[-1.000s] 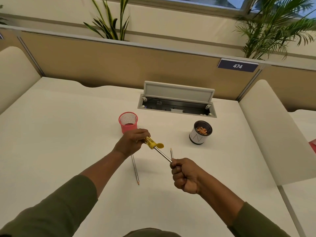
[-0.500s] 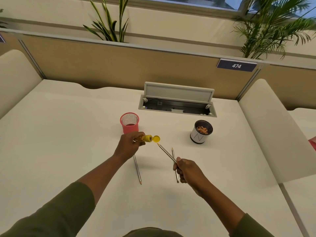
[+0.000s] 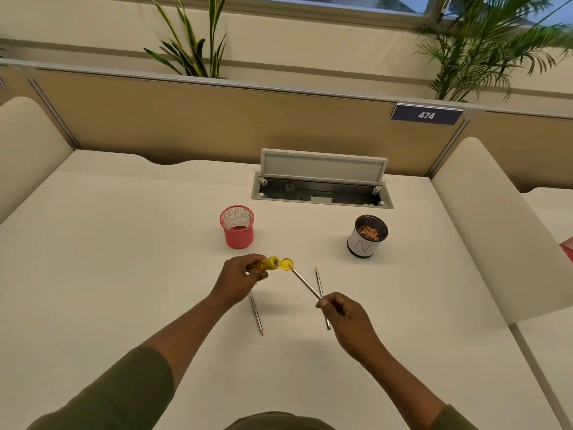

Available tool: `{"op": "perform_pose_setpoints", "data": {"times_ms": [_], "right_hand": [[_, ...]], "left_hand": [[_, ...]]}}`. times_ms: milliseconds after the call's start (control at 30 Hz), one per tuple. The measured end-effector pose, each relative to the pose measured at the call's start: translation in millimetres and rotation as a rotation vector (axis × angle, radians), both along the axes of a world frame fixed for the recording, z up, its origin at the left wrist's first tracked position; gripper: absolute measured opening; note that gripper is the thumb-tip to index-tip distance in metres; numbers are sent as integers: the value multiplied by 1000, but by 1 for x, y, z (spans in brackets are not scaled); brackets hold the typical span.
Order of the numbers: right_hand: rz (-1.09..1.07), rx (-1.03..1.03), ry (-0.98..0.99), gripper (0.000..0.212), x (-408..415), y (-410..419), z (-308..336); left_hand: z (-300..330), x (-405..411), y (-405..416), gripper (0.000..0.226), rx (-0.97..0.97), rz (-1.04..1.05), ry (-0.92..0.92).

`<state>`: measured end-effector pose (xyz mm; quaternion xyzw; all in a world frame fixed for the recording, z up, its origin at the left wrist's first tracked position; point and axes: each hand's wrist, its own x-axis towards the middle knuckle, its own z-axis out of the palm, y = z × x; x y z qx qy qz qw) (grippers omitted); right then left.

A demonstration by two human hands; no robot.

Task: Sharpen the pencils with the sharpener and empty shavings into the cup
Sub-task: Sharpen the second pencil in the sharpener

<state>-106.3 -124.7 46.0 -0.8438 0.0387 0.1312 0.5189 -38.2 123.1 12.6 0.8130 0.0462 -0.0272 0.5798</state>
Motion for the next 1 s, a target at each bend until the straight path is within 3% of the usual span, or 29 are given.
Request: {"op": "perform_pose_setpoints", "data": {"times_ms": [100,333,600,867,1000], "right_hand": [[-15,-13,-18,15,2,3,-1],[5,-59,-78,14,10,9,5],[85,-252,-209,10,20,7,13],[244,-461,-619,21,33,-7,11],[428,-636,-863,11,36,-15,17]], "left_hand": [[-2,1,3,49,10,-21,5],[0,5,8,33,90,-90,6],[10,10,7,36,113,-129,-34],[23,20,7,25,285,-278,-71],[24,25,7,27,326,-303,-46]]}}
